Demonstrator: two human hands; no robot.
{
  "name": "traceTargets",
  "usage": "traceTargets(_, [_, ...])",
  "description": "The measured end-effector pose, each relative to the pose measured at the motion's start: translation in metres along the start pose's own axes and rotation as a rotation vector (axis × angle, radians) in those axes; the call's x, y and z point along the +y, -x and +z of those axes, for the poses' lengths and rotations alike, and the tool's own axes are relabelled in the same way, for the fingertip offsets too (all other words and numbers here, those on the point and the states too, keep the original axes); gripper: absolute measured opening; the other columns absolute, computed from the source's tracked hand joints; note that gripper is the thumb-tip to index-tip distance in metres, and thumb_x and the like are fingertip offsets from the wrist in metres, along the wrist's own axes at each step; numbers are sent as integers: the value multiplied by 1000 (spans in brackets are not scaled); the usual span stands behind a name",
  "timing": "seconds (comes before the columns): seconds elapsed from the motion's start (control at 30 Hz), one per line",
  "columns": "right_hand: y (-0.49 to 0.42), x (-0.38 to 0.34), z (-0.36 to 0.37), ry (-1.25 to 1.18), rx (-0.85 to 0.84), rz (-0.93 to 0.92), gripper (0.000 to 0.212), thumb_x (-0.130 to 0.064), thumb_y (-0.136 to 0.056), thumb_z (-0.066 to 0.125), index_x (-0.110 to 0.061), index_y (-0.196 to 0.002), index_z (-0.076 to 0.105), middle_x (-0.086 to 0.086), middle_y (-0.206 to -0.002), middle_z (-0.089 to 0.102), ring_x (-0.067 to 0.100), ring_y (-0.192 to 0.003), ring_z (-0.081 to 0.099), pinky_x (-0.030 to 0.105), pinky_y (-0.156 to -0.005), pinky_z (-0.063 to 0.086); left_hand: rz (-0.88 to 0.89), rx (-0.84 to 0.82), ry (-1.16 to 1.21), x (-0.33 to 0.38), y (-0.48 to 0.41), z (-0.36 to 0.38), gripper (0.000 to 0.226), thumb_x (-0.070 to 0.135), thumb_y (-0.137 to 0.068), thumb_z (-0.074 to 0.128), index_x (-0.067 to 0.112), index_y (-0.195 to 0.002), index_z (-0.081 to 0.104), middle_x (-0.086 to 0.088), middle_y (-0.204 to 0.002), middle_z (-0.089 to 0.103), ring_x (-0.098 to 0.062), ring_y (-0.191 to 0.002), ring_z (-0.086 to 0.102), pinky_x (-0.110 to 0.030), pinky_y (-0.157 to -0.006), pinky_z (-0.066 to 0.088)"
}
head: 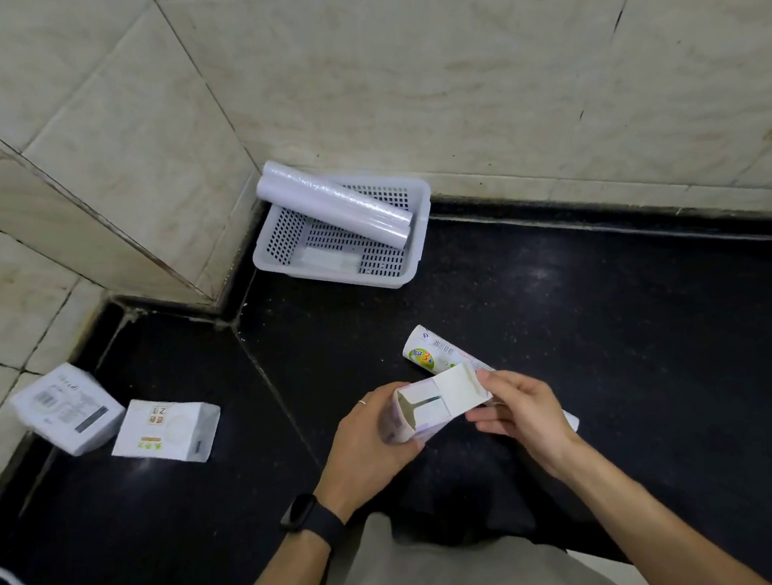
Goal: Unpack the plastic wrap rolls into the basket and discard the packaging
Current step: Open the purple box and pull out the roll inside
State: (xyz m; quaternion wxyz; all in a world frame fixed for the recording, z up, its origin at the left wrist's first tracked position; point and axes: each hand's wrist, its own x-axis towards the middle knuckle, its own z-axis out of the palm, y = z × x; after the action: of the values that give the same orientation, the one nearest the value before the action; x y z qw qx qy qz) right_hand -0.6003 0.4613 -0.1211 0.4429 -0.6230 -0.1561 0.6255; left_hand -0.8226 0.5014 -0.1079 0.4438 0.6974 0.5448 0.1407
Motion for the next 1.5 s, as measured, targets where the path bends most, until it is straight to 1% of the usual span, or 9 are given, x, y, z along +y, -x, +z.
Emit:
traceTargets(0.17, [-7,14,11,139,118,-170,8,-12,-93,68,-16,-94,74,5,-79,76,16,-73,67,33,-74,58,-3,37,78,3,0,0,63,22,-68,84,40,-123,57,24,-118,63,6,-113,54,-7,-88,42])
traceTargets(0.33, [-4,22,31,211,-67,-91,23,-5,-95,60,-22,-92,75,-4,-84,78,6,-78,71,30,-79,56,37,35,142,13,-3,1,64,19,-69,84,39,-123,59,23,-118,65,4,-114,57,-12,-92,44])
traceTargets(0.5, [-12,12,25,197,1,-44,11,-25,-95,65,-23,-104,71,2,-100,75,17,-92,71,29,-79,55,3,48,39,8,-9,-5,65,20,-71,83,47,-121,53,25,-119,62,11,-112,53,-7,-88,40])
traceTargets(0.57, [-11,5,20,156,45,-3,25,-40,-92,67,-26,-113,63,-3,-108,71,17,-97,71,36,-86,59,-10,31,-66,5,-12,-7,72,25,-74,80,49,-131,43,23,-125,58,5,-114,52,-17,-94,44])
traceTargets(0.7, [-4,-4,21,150,-97,147,50,-55,-86,69,-28,-125,52,-3,-119,67,22,-96,74,43,-85,60,71,-1,-335,5,-15,-6,78,29,-82,73,46,-141,24,17,-137,50,-7,-117,51,-32,-92,50])
traceTargets(0.9, [-6,-9,33,37,-106,137,45,-33,-89,73,-19,-127,54,8,-116,71,25,-91,76,39,-86,60,243,71,-525,6,-18,-5,67,34,-87,67,38,-143,30,13,-134,54,-9,-123,49,-32,-86,52])
traceTargets(1.1, [-3,-15,34,-44,-176,117,33,-15,-90,66,-15,-122,61,12,-112,74,29,-97,74,41,-91,58,309,60,-502,7,-21,-8,63,28,-88,67,30,-143,37,10,-145,49,-11,-129,48,-31,-99,48])
traceTargets(1.23, [-2,-16,29,-148,-191,108,41,10,-86,54,-11,-121,59,11,-100,77,31,-93,75,38,-79,61,429,59,-542,5,-20,-13,44,26,-86,69,22,-125,49,3,-146,46,-17,-114,58,-32,-89,53])
traceTargets(1.5, [-2,-8,28,-149,-165,39,50,14,-84,67,-10,-126,54,19,-108,73,28,-100,73,35,-84,61,317,72,-472,4,-25,-18,73,29,-85,71,32,-144,28,9,-144,43,-15,-113,57,-38,-83,57])
